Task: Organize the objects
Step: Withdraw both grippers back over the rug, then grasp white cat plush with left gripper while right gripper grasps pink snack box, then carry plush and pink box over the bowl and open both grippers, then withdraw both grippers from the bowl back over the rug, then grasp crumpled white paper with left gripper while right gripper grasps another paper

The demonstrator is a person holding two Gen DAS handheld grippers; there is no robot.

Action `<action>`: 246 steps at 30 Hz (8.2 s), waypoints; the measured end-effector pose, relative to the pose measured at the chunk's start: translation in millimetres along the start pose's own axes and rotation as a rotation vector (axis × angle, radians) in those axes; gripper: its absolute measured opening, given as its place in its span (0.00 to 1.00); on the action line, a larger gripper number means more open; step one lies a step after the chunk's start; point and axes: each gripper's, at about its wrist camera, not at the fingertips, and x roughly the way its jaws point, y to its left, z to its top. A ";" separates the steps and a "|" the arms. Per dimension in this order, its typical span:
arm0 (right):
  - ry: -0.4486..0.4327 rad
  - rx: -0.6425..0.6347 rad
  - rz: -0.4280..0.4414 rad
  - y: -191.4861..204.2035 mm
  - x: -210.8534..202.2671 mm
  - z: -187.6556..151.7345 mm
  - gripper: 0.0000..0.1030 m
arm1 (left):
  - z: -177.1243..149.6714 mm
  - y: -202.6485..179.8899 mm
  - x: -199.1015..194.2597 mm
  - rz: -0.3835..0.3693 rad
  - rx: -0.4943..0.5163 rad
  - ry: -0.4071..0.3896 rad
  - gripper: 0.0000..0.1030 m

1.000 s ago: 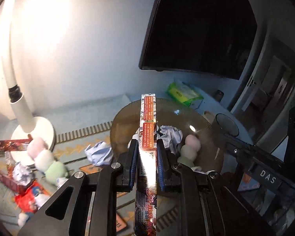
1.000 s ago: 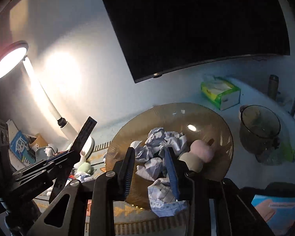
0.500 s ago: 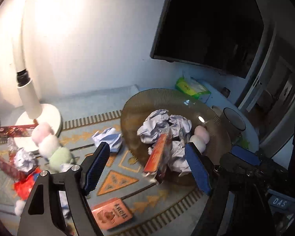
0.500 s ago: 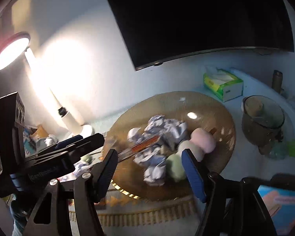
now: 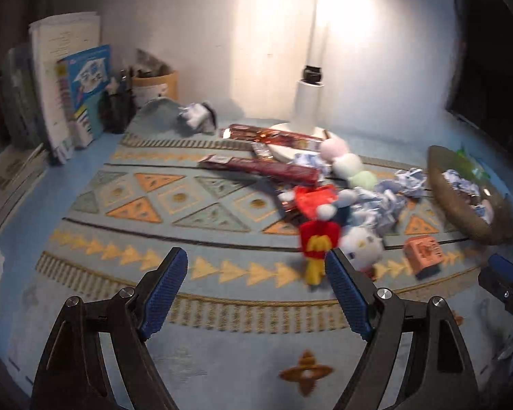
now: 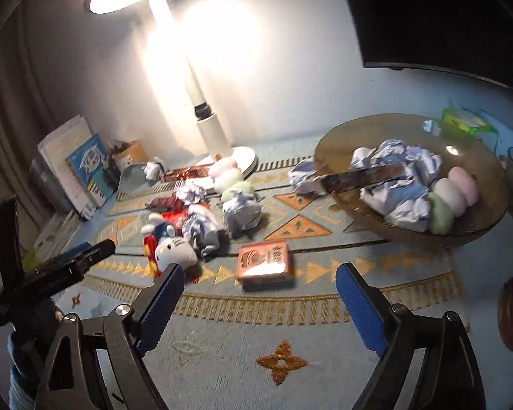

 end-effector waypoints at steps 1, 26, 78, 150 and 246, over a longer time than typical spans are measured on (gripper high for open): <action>0.028 -0.016 -0.022 2.5 11.8 -6.6 0.88 | -3.2 7.6 3.9 0.009 -0.013 0.010 0.79; 0.180 0.086 -0.055 -19.2 55.8 -15.0 0.92 | -28.5 -1.3 44.2 0.039 0.075 0.178 0.83; 0.291 -0.228 0.024 24.3 120.5 15.5 0.95 | 16.5 -73.5 86.3 -0.161 -0.060 0.212 0.71; -0.148 0.387 -0.223 -177.9 -77.7 84.7 0.62 | 94.3 -258.4 76.3 -0.634 0.207 0.213 0.92; 0.184 0.116 0.060 -3.0 166.9 80.9 0.56 | 34.1 -109.2 101.1 -0.304 0.377 0.086 0.85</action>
